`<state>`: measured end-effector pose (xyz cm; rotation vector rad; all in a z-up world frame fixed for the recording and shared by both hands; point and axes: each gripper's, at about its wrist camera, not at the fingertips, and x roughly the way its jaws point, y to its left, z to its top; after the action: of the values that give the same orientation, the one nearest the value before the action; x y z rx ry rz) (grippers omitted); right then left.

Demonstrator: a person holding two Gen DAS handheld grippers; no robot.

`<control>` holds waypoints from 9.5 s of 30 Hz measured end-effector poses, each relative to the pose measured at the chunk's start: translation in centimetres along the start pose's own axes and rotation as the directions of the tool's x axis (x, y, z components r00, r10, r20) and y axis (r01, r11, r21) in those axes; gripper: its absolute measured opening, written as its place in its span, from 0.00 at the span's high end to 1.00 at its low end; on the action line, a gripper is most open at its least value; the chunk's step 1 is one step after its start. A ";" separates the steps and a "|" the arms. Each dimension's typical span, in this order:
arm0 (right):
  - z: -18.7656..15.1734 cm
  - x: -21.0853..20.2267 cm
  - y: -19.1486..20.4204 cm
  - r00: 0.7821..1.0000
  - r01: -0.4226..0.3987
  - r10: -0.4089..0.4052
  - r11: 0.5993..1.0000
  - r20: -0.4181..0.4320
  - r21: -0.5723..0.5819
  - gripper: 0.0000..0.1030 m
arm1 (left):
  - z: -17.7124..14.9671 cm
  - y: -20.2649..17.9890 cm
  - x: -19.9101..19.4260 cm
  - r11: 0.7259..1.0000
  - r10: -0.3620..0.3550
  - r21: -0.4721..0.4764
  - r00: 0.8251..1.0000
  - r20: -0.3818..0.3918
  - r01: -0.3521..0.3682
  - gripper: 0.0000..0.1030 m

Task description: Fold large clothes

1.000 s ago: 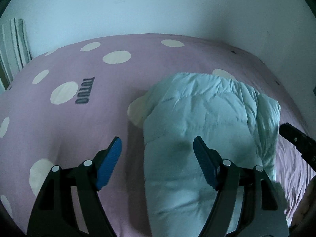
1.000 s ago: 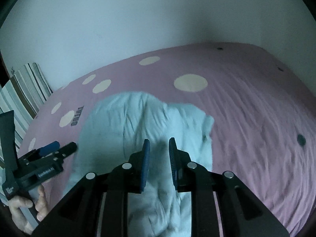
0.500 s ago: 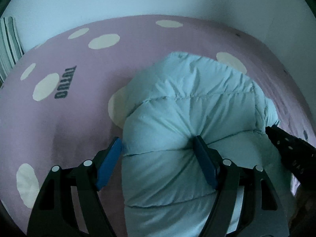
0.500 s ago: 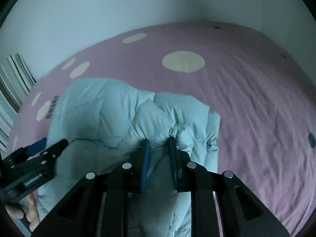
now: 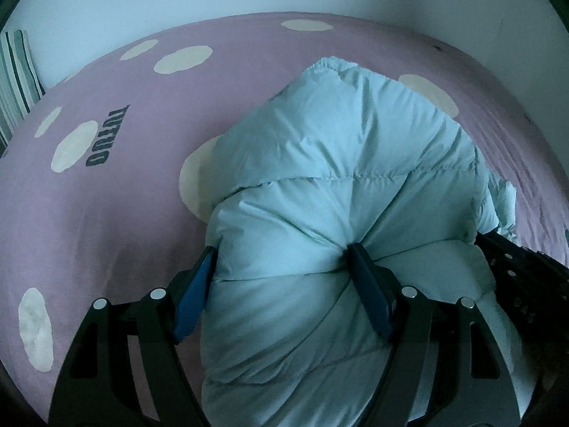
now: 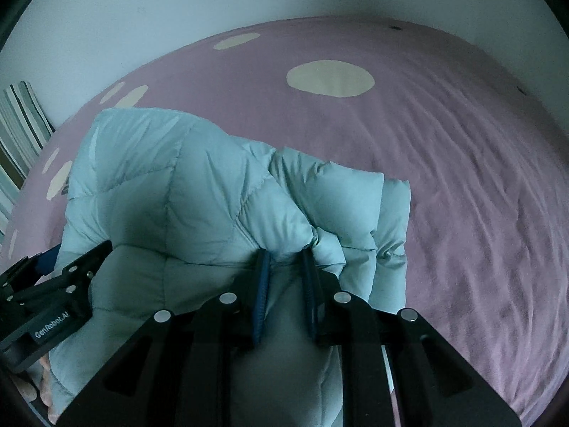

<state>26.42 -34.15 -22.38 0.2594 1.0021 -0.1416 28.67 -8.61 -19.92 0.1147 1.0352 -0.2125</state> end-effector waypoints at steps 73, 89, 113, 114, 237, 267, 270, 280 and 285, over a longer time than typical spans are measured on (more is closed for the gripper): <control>-6.8 -2.5 -2.8 0.983 -0.183 0.178 0.974 0.044 0.136 0.58 | -6.4 4.6 -3.4 0.971 -0.181 -0.159 0.983 -0.018 0.176 0.27; -7.9 -3.3 -4.1 0.960 -0.275 0.264 0.951 0.092 0.142 0.76 | -6.6 3.4 -4.2 0.964 -0.233 -0.130 0.972 -0.006 0.230 0.60; -7.1 -2.4 -1.0 0.947 -0.313 0.307 0.947 0.092 0.071 0.78 | -6.6 6.4 -5.6 0.957 -0.218 -0.191 0.976 0.030 0.219 0.69; -6.9 -2.2 -0.5 0.946 -0.319 0.313 0.946 0.088 0.063 0.78 | -6.6 6.9 -5.6 0.957 -0.210 -0.198 0.977 0.032 0.213 0.69; -13.1 -22.1 4.9 0.937 -0.009 0.029 0.998 0.348 -0.059 0.18 | -14.2 6.1 -26.4 0.981 0.151 -0.170 0.924 0.351 -0.095 0.02; -13.2 -22.5 5.3 0.935 -0.010 0.030 0.998 0.354 -0.057 0.18 | -14.2 6.0 -26.9 0.982 0.145 -0.168 0.927 0.346 -0.091 0.02; -13.1 -22.4 5.1 0.935 -0.013 0.033 0.998 0.352 -0.060 0.18 | -14.2 5.9 -26.7 0.982 0.145 -0.167 0.928 0.344 -0.092 0.02; -13.2 -22.4 5.5 0.936 -0.010 0.030 0.998 0.351 -0.058 0.18 | -14.3 5.8 -26.8 0.981 0.152 -0.169 0.923 0.352 -0.097 0.02; -13.2 -22.3 5.6 0.937 -0.009 0.029 0.998 0.349 -0.057 0.18 | -14.4 5.5 -26.9 0.982 0.151 -0.165 0.922 0.358 -0.097 0.02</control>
<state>5.14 -25.10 -9.45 0.1851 0.6474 -0.1369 4.59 2.83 -4.06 0.0070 0.6613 -0.0386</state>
